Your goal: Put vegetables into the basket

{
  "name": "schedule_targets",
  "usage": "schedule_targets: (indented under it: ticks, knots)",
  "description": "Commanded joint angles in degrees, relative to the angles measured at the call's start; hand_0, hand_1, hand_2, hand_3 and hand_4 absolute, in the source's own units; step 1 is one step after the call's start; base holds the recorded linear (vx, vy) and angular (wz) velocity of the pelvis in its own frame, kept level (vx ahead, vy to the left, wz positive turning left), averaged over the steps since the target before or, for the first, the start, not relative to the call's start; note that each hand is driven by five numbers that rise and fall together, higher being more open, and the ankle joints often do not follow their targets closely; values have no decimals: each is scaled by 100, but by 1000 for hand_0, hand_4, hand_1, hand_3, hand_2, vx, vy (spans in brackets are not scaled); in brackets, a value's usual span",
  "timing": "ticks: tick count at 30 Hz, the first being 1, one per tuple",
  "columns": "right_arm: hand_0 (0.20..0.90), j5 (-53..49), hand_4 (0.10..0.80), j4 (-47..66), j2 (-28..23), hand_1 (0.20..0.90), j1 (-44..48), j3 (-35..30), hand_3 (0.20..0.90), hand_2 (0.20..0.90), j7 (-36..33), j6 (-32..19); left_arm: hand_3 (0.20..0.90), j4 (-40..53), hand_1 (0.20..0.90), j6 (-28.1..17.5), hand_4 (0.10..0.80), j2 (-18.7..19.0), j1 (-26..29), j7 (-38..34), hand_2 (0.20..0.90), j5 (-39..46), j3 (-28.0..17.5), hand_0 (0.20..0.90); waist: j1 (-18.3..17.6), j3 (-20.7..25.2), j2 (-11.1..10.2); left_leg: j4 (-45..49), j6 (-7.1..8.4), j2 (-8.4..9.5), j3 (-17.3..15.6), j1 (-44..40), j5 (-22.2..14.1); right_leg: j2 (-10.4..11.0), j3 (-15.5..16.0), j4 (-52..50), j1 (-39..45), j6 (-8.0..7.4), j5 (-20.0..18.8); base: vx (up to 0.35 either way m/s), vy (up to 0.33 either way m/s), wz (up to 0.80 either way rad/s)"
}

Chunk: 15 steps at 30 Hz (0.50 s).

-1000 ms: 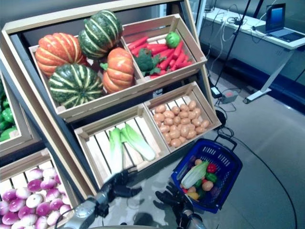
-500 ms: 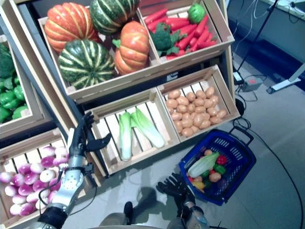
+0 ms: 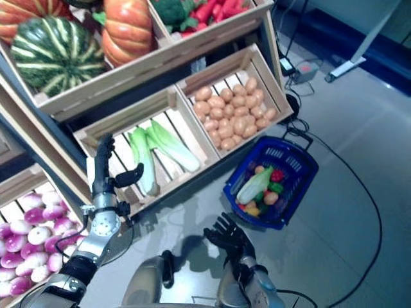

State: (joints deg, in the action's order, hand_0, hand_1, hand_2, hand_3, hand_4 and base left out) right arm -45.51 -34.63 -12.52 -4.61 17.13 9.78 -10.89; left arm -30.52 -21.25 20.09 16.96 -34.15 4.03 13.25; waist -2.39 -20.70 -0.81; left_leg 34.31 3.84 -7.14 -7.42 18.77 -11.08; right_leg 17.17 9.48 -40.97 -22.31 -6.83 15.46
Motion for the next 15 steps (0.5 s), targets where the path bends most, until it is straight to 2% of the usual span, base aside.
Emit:
schedule_targets:
  ticks: [1, 10, 15]
  knots:
    - [900, -185, 800, 649, -24, 900, -35, 154, 900, 900, 335, -371, 900, 76, 900, -195, 800, 415, 662, -449, 900, -180, -18, 900, -156, 153, -70, 701, -99, -214, -114, 190, -121, 9, -265, -273, 21, 268, -416, -21, 40, -1]
    - [900, -247, 800, 795, -250, 900, 217, 275, 900, 900, 327, -212, 900, -616, 900, -37, 800, 520, 1171, -725, 900, 126, -100, 900, -293, 45, -72, 1471, -55, -433, -89, 850, -438, 55, -533, -990, -804, 234, -204, -28, 29, -9]
    - [900, -344, 800, 741, -488, 900, 457, 336, 900, 900, 187, -113, 900, -837, 900, 97, 800, 716, 1581, -1197, 900, 171, -64, 900, -348, -86, -76, 1963, 4, -519, 44, 1396, -601, 26, -655, -1426, -1365, 245, -38, -38, 23, -2]
